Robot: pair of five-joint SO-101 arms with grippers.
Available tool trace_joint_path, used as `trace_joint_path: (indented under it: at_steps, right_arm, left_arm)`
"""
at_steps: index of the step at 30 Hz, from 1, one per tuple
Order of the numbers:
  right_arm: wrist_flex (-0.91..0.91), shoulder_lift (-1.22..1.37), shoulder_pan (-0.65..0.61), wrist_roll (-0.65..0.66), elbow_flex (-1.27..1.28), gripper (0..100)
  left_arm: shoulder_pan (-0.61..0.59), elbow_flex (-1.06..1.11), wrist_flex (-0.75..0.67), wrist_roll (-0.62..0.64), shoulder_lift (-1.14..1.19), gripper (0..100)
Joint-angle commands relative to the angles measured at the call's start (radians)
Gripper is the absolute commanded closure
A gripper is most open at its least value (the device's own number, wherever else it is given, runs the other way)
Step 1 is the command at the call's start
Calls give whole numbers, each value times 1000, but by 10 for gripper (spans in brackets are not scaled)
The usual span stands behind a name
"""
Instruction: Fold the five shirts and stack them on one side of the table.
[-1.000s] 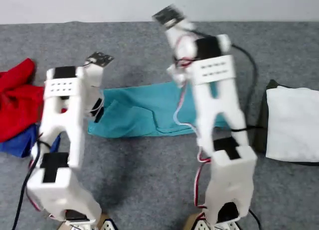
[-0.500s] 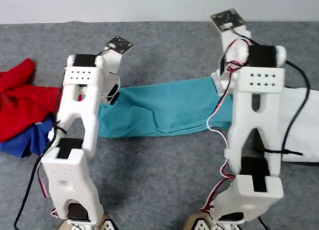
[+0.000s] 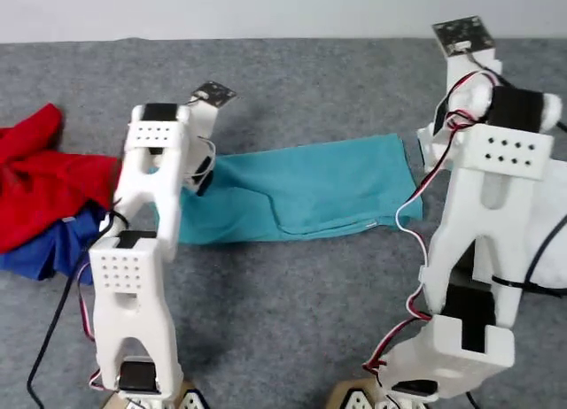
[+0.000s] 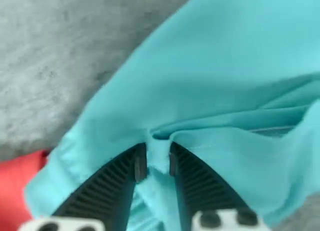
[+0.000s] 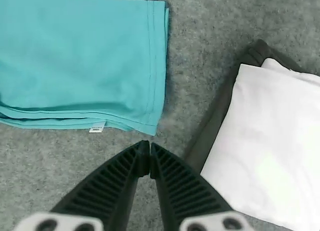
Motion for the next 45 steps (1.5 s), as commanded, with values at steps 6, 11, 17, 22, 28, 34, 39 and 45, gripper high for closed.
trace_joint_path:
  at_steps: [6, 11, 17, 22, 28, 34, 39, 45]
  right_arm:
    - [39, -53, 8, -8, -6, 988]
    - [39, -53, 8, -8, -6, 988]
    - [41, -53, 8, -8, -5, 988]
    - [39, -42, 4, -8, -5, 988]
    - [30, 33, -67, -11, -5, 983]
    - [-61, 183, -124, -155, -11, 939]
    - [-205, 282, -130, -354, -11, 783]
    - [-335, 380, -128, -416, -11, 761]
  left_arm:
    - [-86, -125, 77, -5, -14, 910]
    - [-44, -278, 196, -3, -14, 910]
    - [6, -378, 232, 5, -15, 910]
    - [-5, -344, 232, 23, -84, 920]
    - [-98, -108, 232, 37, -319, 964]
    - [-310, 183, 230, 32, -589, 963]
    - [-506, 323, 230, 31, -746, 960]
    - [-651, 423, 232, 31, -852, 960]
